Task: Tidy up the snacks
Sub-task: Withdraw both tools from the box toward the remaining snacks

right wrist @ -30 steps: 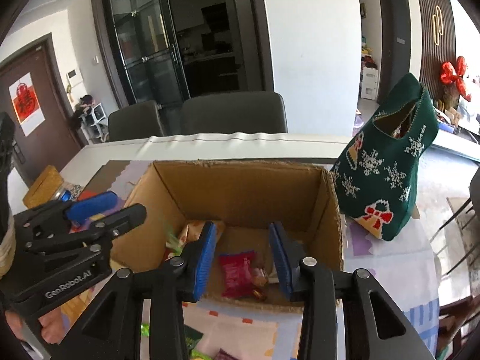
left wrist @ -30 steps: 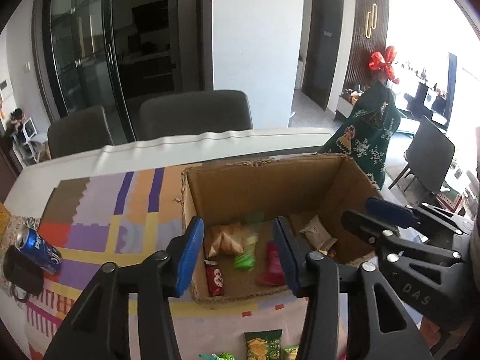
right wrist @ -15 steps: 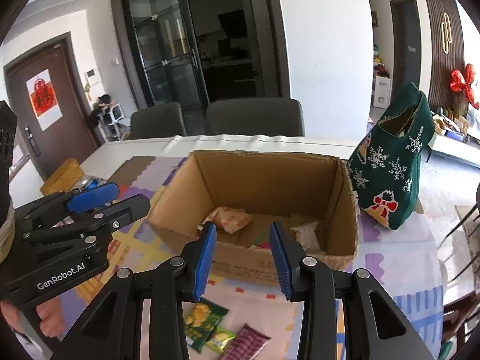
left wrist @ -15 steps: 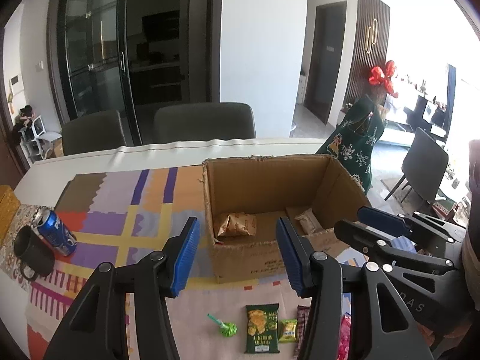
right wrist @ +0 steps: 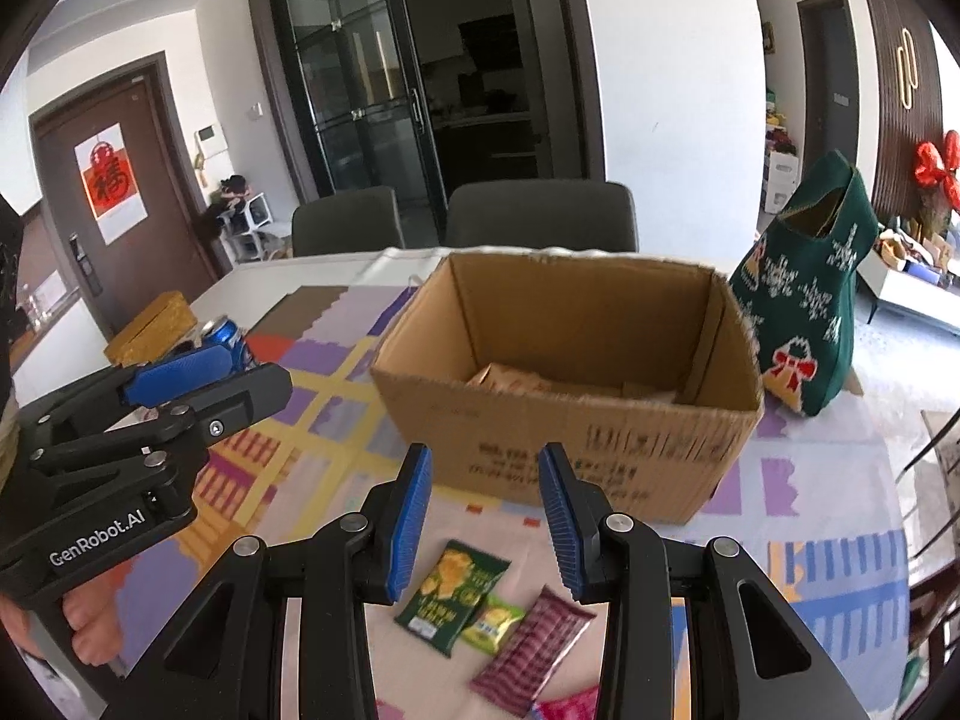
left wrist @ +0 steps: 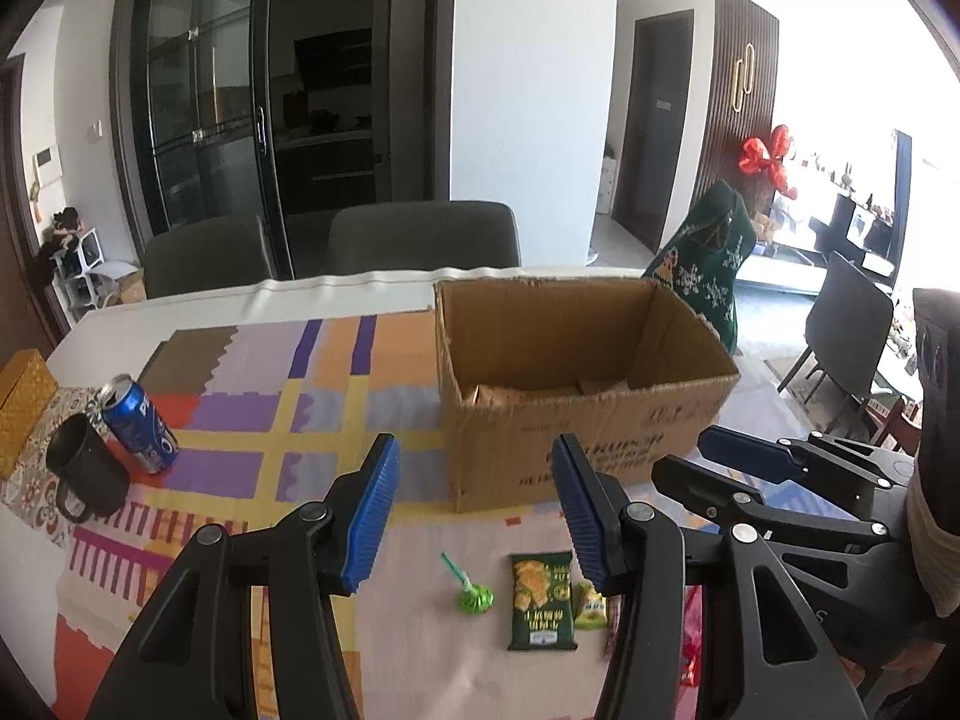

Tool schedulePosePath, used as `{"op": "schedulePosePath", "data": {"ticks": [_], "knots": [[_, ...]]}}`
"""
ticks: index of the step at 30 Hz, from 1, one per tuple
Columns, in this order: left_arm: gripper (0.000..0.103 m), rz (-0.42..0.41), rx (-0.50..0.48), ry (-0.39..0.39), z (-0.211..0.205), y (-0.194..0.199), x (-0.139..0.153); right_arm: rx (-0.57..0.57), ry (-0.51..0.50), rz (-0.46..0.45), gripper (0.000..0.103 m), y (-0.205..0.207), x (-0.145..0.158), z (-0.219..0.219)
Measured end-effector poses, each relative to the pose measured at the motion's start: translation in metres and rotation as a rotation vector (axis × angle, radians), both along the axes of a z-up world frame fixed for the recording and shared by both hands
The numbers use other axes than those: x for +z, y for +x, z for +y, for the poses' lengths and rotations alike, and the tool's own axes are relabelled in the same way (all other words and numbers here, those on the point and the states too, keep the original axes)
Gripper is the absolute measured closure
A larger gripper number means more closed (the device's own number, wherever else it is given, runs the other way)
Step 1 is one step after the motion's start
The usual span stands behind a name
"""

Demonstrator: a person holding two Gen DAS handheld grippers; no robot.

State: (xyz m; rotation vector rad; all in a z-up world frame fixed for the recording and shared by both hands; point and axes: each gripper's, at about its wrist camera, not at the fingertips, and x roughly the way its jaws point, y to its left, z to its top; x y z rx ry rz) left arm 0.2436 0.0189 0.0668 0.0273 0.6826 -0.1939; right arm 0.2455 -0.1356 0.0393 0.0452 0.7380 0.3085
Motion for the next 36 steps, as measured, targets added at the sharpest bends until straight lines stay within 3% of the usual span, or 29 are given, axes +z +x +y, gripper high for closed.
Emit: {"op": "schedulePosePath", "data": {"ticks": [15, 36], "knots": [[0.051, 0.082, 0.003, -0.003, 0.017, -0.023, -0.051, 0.03, -0.028, 0.112, 0.065, -0.016, -0.042, 0.019], [0.051, 0.249, -0.03, -0.019, 0.02, -0.016, -0.132, 0.01, -0.069, 0.305, 0.065, -0.014, -0.118, 0.022]]}}
